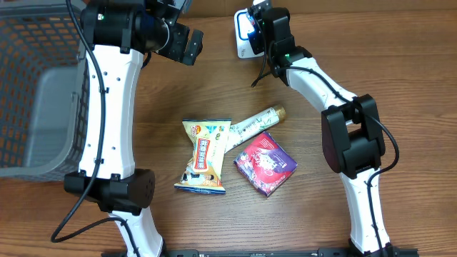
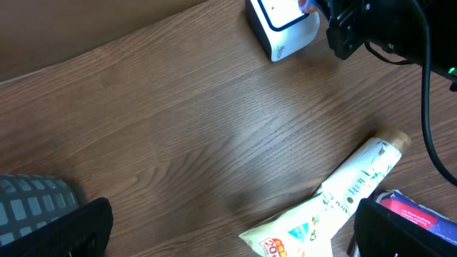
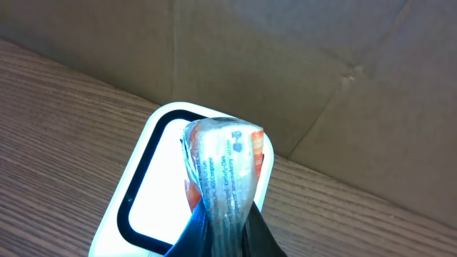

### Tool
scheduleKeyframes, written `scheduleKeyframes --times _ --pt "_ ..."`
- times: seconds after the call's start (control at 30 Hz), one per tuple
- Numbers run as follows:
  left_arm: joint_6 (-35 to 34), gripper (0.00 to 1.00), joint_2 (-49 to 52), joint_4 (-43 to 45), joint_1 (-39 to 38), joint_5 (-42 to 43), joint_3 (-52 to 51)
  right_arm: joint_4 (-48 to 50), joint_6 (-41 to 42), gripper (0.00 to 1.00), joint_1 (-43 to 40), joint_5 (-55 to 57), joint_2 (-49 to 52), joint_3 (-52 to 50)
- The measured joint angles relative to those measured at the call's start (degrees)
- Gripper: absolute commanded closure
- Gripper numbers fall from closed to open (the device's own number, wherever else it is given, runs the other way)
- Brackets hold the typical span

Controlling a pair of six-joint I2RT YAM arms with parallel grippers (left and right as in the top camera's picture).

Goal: Scan the item barcode

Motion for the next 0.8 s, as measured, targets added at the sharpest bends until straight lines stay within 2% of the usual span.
scheduleKeyframes --times 0.57,0.8 --pt "0.00 0.00 0.00 0.00 0.02 0.00 0.00 -4.70 -4.09 0.96 0.90 2.67 -0.02 1.29" --pt "0.00 0.00 0.00 0.00 0.00 0.00 0.00 -24.24 -1.38 0.96 1.92 4.04 -4.35 4.55"
